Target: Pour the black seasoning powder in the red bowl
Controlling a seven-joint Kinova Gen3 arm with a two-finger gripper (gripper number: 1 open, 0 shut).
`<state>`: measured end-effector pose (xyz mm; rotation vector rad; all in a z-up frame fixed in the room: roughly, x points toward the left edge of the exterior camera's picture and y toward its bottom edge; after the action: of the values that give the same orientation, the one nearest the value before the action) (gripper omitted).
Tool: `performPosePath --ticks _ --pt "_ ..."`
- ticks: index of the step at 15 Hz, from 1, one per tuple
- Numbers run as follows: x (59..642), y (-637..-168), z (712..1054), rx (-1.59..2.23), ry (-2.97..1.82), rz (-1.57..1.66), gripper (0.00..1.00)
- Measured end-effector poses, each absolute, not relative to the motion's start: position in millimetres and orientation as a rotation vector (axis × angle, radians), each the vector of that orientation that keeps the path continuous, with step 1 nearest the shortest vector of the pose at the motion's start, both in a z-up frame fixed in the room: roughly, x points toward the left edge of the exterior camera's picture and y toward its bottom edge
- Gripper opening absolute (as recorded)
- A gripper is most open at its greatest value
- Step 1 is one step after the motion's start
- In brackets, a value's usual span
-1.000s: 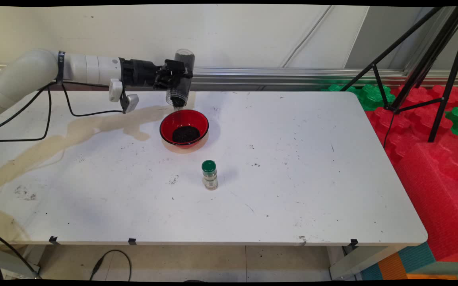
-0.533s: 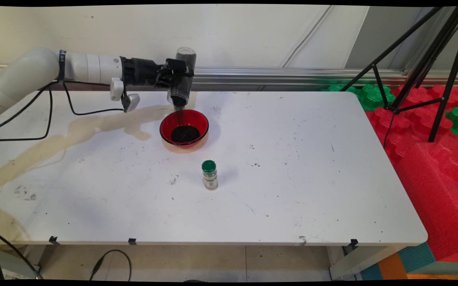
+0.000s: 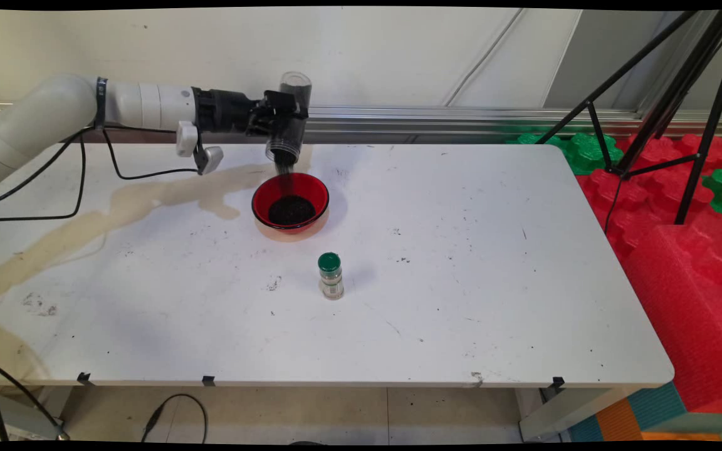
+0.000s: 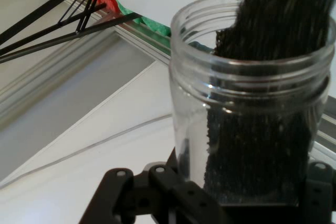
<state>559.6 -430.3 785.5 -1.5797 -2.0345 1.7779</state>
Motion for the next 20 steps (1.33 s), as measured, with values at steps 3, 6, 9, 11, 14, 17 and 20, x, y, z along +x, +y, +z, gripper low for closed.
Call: performPosePath --ticks 3,6,9,11,14,17,20 --pt "559.2 -431.8 785.6 -1.584 -2.032 1.781 0.0" --pt "558.8 -433.3 785.6 -1.588 -2.03 1.782 0.0" --pt "558.9 -434.8 785.4 -1.592 -2.028 1.784 0.0" --pt "558.9 -435.5 785.3 -1.596 -2.026 1.784 0.0" --pt "558.7 -436.5 785.2 -1.601 -2.022 1.785 0.0" --pt "558.8 -436.8 785.3 -1.609 -2.018 1.785 0.0" --pt "558.9 -436.9 785.1 -1.616 -2.013 1.785 0.0"
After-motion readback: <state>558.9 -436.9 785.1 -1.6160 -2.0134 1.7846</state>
